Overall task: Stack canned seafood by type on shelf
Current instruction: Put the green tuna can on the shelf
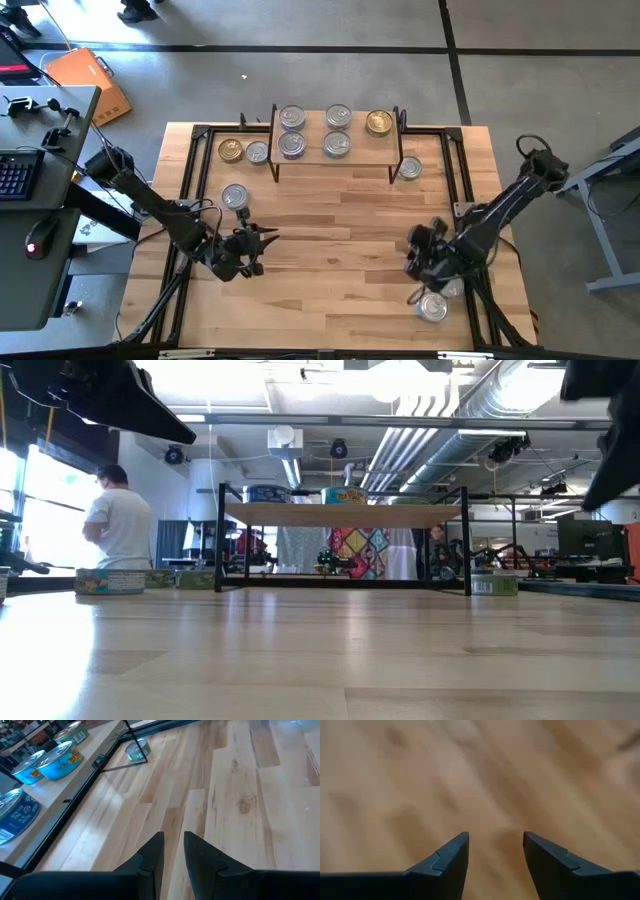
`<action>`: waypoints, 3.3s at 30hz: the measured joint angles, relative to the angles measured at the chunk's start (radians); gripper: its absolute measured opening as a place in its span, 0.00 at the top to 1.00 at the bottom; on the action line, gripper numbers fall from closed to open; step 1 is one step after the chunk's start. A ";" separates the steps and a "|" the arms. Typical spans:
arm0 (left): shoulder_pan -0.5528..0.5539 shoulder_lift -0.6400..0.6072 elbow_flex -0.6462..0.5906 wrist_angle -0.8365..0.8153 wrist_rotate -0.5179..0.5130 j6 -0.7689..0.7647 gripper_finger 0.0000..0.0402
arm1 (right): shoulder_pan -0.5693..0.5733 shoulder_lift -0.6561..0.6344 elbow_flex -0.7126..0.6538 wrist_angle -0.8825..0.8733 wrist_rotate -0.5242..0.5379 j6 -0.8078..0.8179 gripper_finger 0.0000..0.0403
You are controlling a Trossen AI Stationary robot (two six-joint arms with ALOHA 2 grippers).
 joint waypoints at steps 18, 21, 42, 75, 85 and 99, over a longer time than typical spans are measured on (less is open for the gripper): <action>0.003 0.000 0.000 0.000 0.001 -0.007 0.84 | -0.418 0.004 -0.340 0.220 0.154 -0.554 0.56; 0.003 0.000 0.000 0.000 0.001 -0.009 0.84 | -0.501 0.004 -0.331 0.225 0.213 -0.706 0.60; 0.003 0.000 0.000 0.001 0.003 -0.027 0.84 | -1.016 0.004 -0.329 0.558 0.028 -1.392 0.79; 0.003 0.000 0.000 0.001 0.003 -0.034 0.84 | -1.186 0.004 -0.211 0.444 -0.089 -1.633 0.95; 0.003 0.000 0.000 0.001 0.002 -0.034 0.84 | -1.261 0.004 -0.211 0.458 -0.155 -1.654 0.98; 0.003 0.000 0.000 0.001 0.002 -0.034 0.84 | -1.152 0.004 -0.211 0.442 -0.171 -1.546 0.99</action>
